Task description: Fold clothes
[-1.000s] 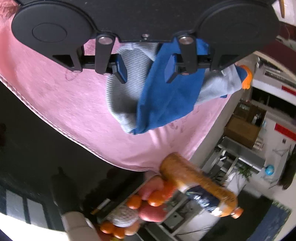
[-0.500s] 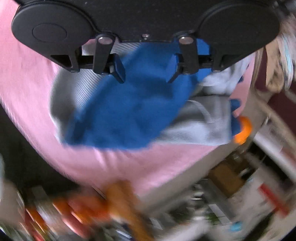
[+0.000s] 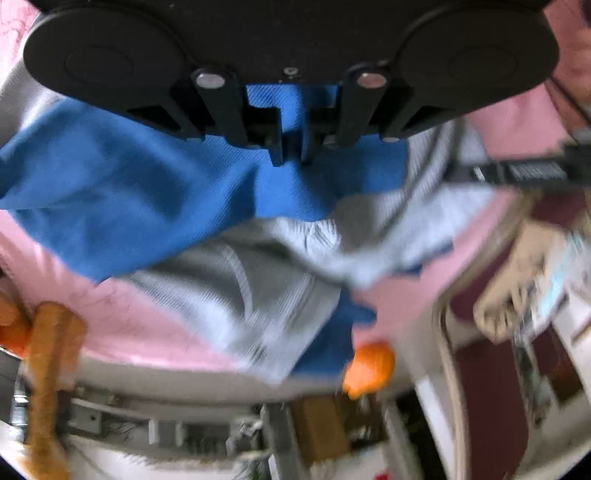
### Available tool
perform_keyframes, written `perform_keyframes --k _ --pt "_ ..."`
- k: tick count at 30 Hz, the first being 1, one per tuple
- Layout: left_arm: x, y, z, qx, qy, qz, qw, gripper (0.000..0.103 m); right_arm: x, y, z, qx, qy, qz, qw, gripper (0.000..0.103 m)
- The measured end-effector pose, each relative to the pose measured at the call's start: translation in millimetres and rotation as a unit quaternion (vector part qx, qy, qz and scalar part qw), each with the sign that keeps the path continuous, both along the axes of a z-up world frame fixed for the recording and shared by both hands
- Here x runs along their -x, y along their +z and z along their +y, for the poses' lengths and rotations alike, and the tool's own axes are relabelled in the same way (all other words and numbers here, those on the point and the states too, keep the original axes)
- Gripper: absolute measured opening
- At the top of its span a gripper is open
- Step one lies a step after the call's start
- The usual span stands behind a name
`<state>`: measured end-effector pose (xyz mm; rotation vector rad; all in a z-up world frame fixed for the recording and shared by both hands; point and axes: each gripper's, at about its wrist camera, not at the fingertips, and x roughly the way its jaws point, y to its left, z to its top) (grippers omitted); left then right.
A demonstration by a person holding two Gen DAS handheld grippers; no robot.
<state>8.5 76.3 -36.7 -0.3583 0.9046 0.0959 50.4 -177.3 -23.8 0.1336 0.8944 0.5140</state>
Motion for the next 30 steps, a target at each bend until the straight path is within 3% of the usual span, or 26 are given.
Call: perform_keyframes --k 6,9,12,14,16,22,23,24,26,30 --pt "-0.9 -2.5 -1.6 -0.005 0.007 0.006 0.9999 0.020 -3.0 13.5 -58.4 -0.111 -0.080 0.019 0.990 0.009" --pt "-2.1 -4.3 -2.9 -0.009 0.009 0.009 0.9999 0.020 -6.1 12.9 -77.5 -0.133 -0.101 0.026 0.986 0.010" --pt "-3.8 -5.6 -4.7 -0.011 0.011 0.012 0.9998 0.020 -11.5 -1.9 -78.8 -0.135 -0.097 0.068 0.984 0.010" --pt "-3.6 -5.8 -5.9 -0.014 0.010 0.012 0.9998 0.020 -17.0 -15.3 -73.4 -0.135 -0.084 0.113 0.981 0.015" --pt "-2.6 -5.3 -5.7 -0.014 0.009 0.011 0.9998 0.020 -21.9 -23.1 -68.7 -0.135 -0.076 0.152 0.976 0.032" --pt "-1.3 -3.5 -3.4 -0.007 0.004 0.009 0.9999 0.021 -5.3 -8.3 -57.4 -0.102 -0.056 0.108 0.987 0.031" --pt "-1.6 -3.5 -3.4 -0.006 0.004 0.009 0.9999 0.021 -1.7 -5.3 -55.4 -0.093 -0.051 0.102 0.989 0.027" --pt "-1.8 -3.4 -3.5 -0.006 0.004 0.009 0.9999 0.021 2.6 -2.0 -53.1 -0.081 -0.047 0.091 0.991 0.008" --pt "-2.3 -3.0 -4.1 -0.007 0.004 0.009 0.9999 0.021 11.7 5.3 -50.7 -0.054 -0.047 0.062 0.995 0.009" --pt "-2.5 -2.5 -5.8 -0.011 0.003 0.008 0.9999 0.021 17.3 17.3 -66.4 -0.086 -0.056 0.035 0.994 0.009"
